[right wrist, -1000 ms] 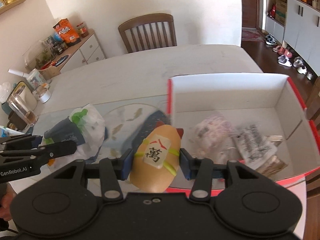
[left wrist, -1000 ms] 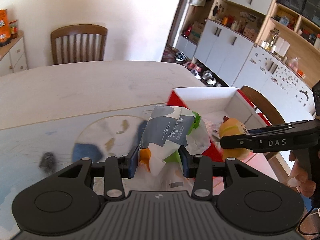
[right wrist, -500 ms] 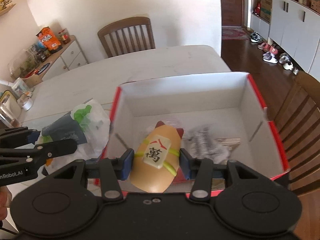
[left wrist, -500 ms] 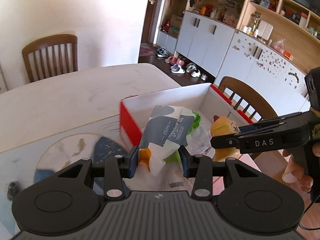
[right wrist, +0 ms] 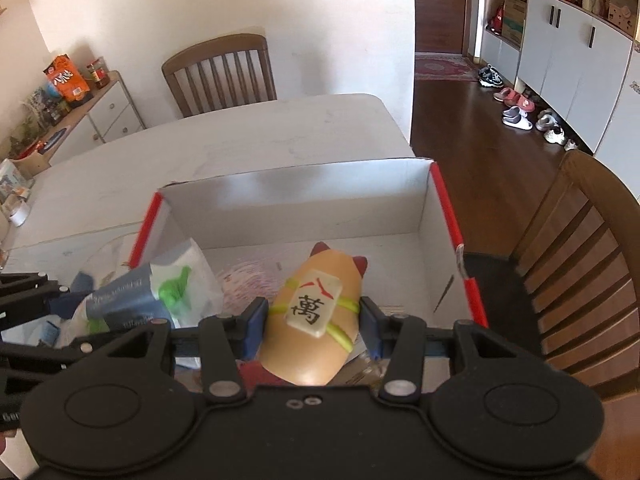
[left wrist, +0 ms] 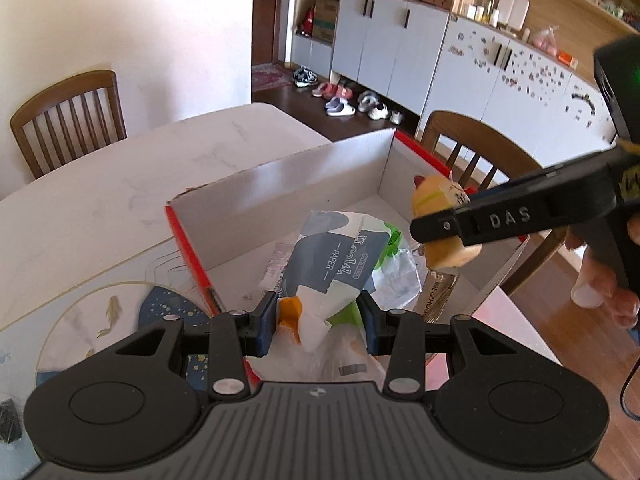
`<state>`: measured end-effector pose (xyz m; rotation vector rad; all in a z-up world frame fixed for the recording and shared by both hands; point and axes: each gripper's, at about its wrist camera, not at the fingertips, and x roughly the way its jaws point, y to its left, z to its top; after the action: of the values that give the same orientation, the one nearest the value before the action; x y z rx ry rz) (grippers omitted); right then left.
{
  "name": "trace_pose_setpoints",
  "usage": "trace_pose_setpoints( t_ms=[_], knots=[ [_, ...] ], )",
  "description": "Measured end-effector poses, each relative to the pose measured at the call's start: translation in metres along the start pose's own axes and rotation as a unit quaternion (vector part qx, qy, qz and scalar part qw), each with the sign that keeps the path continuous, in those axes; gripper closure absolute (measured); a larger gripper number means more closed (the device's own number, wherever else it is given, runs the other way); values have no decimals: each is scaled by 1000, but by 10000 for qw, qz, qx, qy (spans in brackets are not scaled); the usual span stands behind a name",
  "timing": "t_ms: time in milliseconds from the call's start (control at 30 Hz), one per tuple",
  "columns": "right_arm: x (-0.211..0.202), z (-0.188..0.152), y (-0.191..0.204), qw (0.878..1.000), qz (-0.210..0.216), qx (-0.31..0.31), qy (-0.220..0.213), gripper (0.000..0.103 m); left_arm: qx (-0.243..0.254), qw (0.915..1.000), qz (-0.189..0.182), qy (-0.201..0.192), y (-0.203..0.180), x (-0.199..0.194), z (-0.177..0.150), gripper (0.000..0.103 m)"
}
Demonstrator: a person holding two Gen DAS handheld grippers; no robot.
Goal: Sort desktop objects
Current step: 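Carry the wipes pack and orange bread with both tools over the shoebox, then open the right tool to drop the bread while the left tool releases the wipes into the box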
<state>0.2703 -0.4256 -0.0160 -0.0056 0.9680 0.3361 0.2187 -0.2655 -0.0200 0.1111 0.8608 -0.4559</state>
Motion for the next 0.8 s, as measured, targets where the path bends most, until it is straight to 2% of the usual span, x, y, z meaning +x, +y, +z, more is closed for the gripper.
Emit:
trace_pose_setpoints(
  t_ms=[267,567,800],
  knots=[
    [29,15,-11,9998,-53,-62,172,55,169,9996,129,175,-5,26,13,63],
    [65,26,-9,9974,-193,-570,384,55,385,9977,358,428,-12,51,19,63],
    [84,29,2,9949,-280,-840,474,55,323,9974,304,572,-12,61,20,62]
  ],
)
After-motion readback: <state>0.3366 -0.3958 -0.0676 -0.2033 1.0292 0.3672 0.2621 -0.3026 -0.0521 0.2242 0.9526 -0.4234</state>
